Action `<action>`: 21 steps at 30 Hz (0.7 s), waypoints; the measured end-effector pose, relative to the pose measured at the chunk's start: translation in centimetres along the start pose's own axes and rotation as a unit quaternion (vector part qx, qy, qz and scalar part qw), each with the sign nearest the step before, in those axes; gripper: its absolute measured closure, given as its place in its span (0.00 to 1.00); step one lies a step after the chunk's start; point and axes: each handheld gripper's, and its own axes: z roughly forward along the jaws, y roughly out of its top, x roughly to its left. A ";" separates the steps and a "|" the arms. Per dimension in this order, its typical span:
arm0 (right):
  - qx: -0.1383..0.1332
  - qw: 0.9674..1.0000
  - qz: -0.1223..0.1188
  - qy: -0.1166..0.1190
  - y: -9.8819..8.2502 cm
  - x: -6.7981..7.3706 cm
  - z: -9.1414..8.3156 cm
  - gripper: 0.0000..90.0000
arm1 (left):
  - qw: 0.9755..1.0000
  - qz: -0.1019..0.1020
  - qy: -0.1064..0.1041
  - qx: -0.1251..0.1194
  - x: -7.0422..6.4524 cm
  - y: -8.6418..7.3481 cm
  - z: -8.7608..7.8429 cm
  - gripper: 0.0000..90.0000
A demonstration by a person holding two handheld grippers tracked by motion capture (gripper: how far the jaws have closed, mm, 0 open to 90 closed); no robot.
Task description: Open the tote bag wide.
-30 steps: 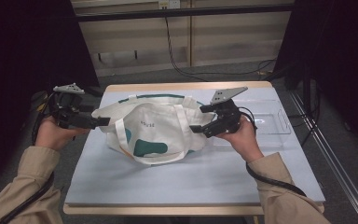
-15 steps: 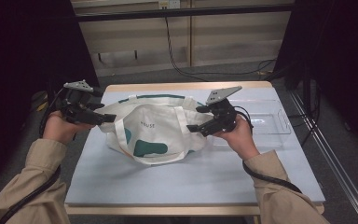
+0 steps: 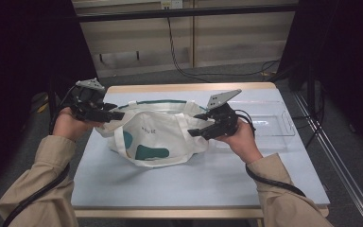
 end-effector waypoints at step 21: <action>0.014 1.000 0.003 0.013 -0.4 0.2 -0.2 0.79 | 1.000 -0.006 -0.012 0.021 -0.5 1.2 1.1 0.92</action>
